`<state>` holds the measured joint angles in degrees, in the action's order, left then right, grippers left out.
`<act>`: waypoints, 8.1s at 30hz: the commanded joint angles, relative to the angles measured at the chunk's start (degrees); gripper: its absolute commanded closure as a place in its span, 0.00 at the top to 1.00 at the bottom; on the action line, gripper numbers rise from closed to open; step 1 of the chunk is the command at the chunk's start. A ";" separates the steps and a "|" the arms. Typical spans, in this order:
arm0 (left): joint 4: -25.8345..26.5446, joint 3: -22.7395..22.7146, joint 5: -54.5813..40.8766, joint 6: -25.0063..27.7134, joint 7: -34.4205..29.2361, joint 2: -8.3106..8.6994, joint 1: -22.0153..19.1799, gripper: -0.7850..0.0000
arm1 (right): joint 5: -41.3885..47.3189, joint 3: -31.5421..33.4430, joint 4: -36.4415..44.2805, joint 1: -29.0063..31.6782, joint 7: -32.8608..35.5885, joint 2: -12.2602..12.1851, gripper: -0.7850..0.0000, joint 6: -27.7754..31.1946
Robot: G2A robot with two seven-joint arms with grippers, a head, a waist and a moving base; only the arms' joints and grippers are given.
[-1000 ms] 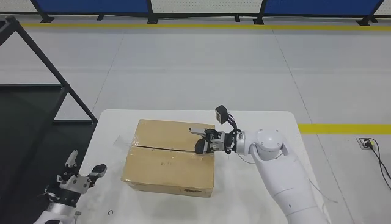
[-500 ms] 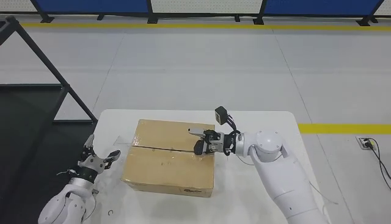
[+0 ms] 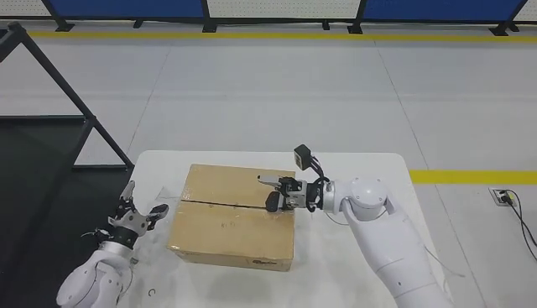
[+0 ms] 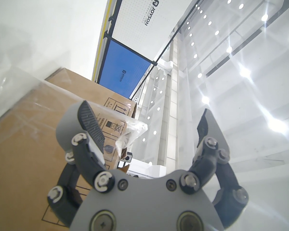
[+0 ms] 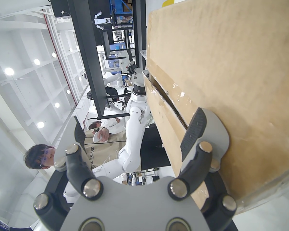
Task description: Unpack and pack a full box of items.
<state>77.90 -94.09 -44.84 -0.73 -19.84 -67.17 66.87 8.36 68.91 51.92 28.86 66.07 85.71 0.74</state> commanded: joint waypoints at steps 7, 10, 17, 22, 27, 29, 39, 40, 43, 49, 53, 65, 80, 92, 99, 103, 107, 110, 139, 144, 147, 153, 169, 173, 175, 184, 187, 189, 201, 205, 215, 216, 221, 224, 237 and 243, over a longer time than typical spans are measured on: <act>6.26 -2.78 28.01 19.46 0.72 1.32 7.53 1.00 | 0.92 -0.53 -1.11 -0.65 -0.15 -0.31 1.00 0.54; 9.85 -5.52 41.70 22.43 0.92 2.17 11.34 1.00 | 1.35 -0.69 -1.49 -0.89 0.00 -0.42 1.00 0.79; 15.19 -10.13 77.30 25.94 4.84 3.82 16.38 1.00 | 2.48 -1.71 -3.36 -1.96 0.40 -0.40 1.00 1.84; 14.30 -8.77 73.51 24.33 6.62 3.38 17.02 1.00 | 3.07 -2.30 -4.40 -2.51 0.42 -0.42 1.00 2.46; 14.30 -8.77 73.51 24.33 6.62 3.38 17.02 1.00 | 3.57 -2.49 -4.34 -2.29 0.03 -0.60 1.00 2.76; 14.10 -8.62 84.85 20.59 9.64 3.61 16.40 1.00 | 3.73 -2.75 -4.39 -2.35 0.04 -0.62 1.00 2.60; 4.54 -2.18 110.83 18.30 21.77 3.97 7.78 1.00 | 4.29 -3.76 -5.14 -3.09 -0.07 -0.74 1.00 2.54; 3.65 -1.64 113.38 18.22 23.34 4.03 6.87 1.00 | 4.37 -3.74 -5.12 -3.08 -0.14 -0.78 1.00 2.51; -0.12 -0.06 116.96 19.49 26.01 4.10 4.33 1.00 | 4.55 -3.78 -4.92 -2.97 -0.22 -0.92 1.00 2.43; -7.38 3.08 118.58 22.00 26.79 3.91 -1.80 1.00 | 4.83 -4.16 -4.39 -2.79 -0.50 -1.08 1.00 2.09; -10.66 5.06 118.27 23.50 26.50 3.66 -5.16 1.00 | 5.07 -4.53 -3.98 -2.75 -0.83 -1.12 1.00 1.78; -20.67 10.24 117.87 17.89 26.49 2.26 -13.95 1.00 | 5.96 -5.67 -3.66 -2.77 -1.64 -1.14 1.00 1.57; -18.29 4.62 102.98 6.09 31.27 1.30 -11.52 1.00 | 7.40 -7.08 -5.30 -3.62 -1.20 -1.00 1.00 2.50; -6.42 -1.69 92.87 1.70 30.67 1.27 -6.26 1.00 | 8.55 -7.60 -6.83 -4.39 -2.95 -0.82 1.00 4.70; -1.11 -2.39 94.74 -1.64 33.47 1.10 -4.01 1.00 | 9.49 -6.68 -5.54 -3.21 -4.07 -1.16 1.00 7.60; 1.35 -3.20 94.15 -2.60 34.78 0.96 -2.81 1.00 | 8.86 -7.03 -5.13 -2.83 -4.35 -1.27 1.00 7.06; 3.21 -4.14 94.38 -2.85 34.85 0.96 -1.88 1.00 | 9.08 -7.49 -4.76 -2.85 -4.81 -1.14 1.00 6.99; 3.93 -4.47 95.04 -2.76 34.93 0.97 -1.41 1.00 | 11.68 -6.64 -3.50 -2.35 -2.94 -1.25 1.00 9.08; 12.37 -4.18 99.08 -3.00 36.30 0.31 -0.45 1.00 | 8.92 -5.90 5.21 2.50 -3.43 -3.51 1.00 0.41; 15.41 -3.51 100.71 -3.86 36.81 0.13 -0.69 1.00 | 8.97 -6.49 3.27 1.77 -4.52 -3.40 1.00 0.50; 17.09 -2.63 102.40 -4.24 37.27 0.01 -0.82 1.00 | 9.30 -6.59 2.37 1.50 -5.21 -3.35 1.00 0.95; 20.23 -0.36 104.33 -4.31 37.05 -0.33 -0.61 1.00 | 9.85 -6.46 1.72 1.40 -5.97 -3.43 1.00 1.86; 26.60 9.51 113.53 -3.52 36.44 -1.43 0.30 1.00 | 9.78 -6.40 2.15 2.01 -7.64 -3.82 1.00 1.79; 27.10 12.01 115.19 -3.28 35.98 -1.76 0.15 1.00 | 9.88 -6.32 2.52 2.32 -7.80 -3.94 1.00 1.83; 27.27 13.15 116.39 -3.16 35.84 -1.91 0.08 1.00 | 9.83 -6.27 2.73 2.45 -7.98 -4.01 1.00 1.77; 27.93 17.54 121.45 -2.11 35.16 -2.47 0.37 1.00 | 9.78 -6.14 3.81 3.05 -8.32 -4.32 1.00 1.51; 27.45 18.86 123.85 -1.72 34.66 -2.61 0.30 1.00 | 9.84 -6.08 4.07 3.28 -8.44 -4.41 1.00 1.47; 27.07 19.60 124.66 -1.69 34.58 -2.75 0.13 1.00 | 9.89 -6.02 4.24 3.45 -8.53 -4.48 1.00 1.45; 25.29 23.73 130.96 -0.56 33.54 -3.48 -1.15 1.00 | 10.16 -5.25 6.20 5.22 -9.16 -5.08 1.00 1.58; 25.12 25.07 133.02 -0.37 33.12 -3.72 -1.54 1.00 | 10.11 -4.85 6.95 5.90 -9.67 -5.32 1.00 1.53; 23.21 28.68 136.06 -0.46 31.55 -4.66 -3.77 1.00 | 9.88 -3.15 10.53 8.74 -10.54 -6.23 1.00 1.17; 23.18 28.79 136.06 -0.49 31.46 -4.73 -3.85 1.00 | 9.85 -3.01 10.76 8.97 -10.58 -6.32 1.00 1.11; 24.52 27.76 134.83 -0.12 31.64 -4.85 -3.14 1.00 | 9.94 -2.73 11.90 9.79 -10.92 -6.59 1.00 0.80; 26.83 24.41 132.77 1.50 31.59 -4.45 -0.98 1.00 | 10.12 -2.53 12.22 9.99 -11.17 -6.71 1.00 1.02; 28.73 -10.97 110.67 30.56 19.99 0.01 9.95 1.00 | 10.05 -2.67 11.14 8.84 -9.19 -7.17 1.00 1.63; 18.35 -17.16 91.10 50.43 0.14 2.61 6.36 1.00 | 10.20 -2.95 10.68 8.33 -8.72 -7.28 1.00 2.15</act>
<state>98.66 -110.91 51.02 46.01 -15.11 -65.03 74.06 18.56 66.04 62.61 37.28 57.36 78.44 2.74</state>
